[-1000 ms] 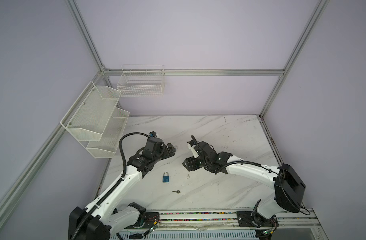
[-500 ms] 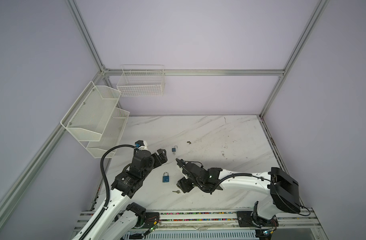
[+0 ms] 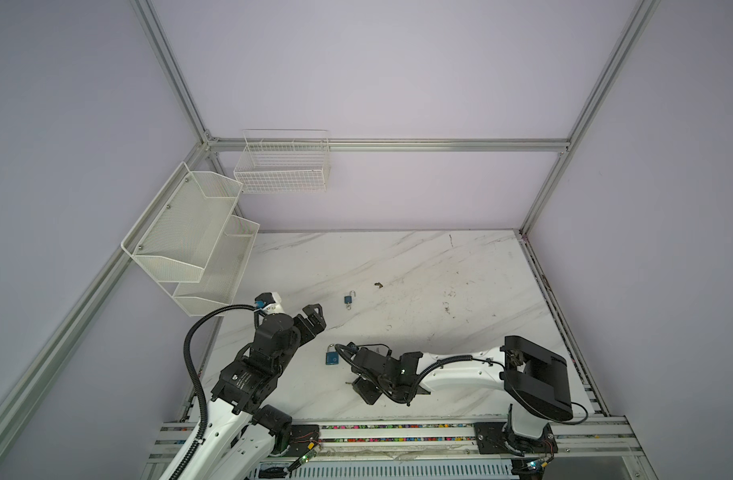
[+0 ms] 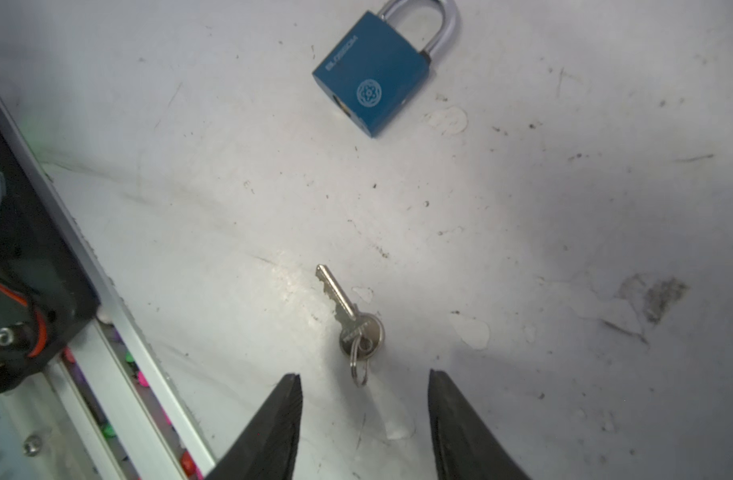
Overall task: Unlock with the key
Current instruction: 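Close the right gripper on the loose silver key on the table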
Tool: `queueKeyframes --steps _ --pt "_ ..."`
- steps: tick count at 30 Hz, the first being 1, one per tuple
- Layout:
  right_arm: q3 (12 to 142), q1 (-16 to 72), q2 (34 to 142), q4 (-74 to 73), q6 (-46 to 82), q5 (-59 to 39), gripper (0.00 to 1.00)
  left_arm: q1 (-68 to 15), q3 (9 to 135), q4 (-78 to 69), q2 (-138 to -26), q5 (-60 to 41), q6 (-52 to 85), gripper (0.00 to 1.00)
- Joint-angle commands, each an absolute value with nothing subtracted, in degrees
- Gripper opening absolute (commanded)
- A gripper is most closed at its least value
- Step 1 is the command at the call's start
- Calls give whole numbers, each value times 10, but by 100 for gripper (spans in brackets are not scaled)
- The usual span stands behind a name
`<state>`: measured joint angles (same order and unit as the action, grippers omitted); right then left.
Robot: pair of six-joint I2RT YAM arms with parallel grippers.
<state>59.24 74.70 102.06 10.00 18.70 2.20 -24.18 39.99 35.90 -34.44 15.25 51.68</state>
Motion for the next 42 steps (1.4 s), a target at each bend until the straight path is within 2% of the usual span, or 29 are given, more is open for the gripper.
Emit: queueKeyframes --steps 1,15,26,38,42 --pt "605 752 1031 91 173 45 47 -239 377 356 -334 172 528 100" --pt "626 757 1063 95 152 57 23 -239 374 351 -337 174 523 100" --pt "609 757 1067 102 148 66 19 -239 379 348 -345 173 520 100" --pt "599 756 1072 97 135 48 19 -239 388 345 -353 166 523 100" --pt "598 756 1067 99 135 64 13 -239 391 345 -352 166 524 100"
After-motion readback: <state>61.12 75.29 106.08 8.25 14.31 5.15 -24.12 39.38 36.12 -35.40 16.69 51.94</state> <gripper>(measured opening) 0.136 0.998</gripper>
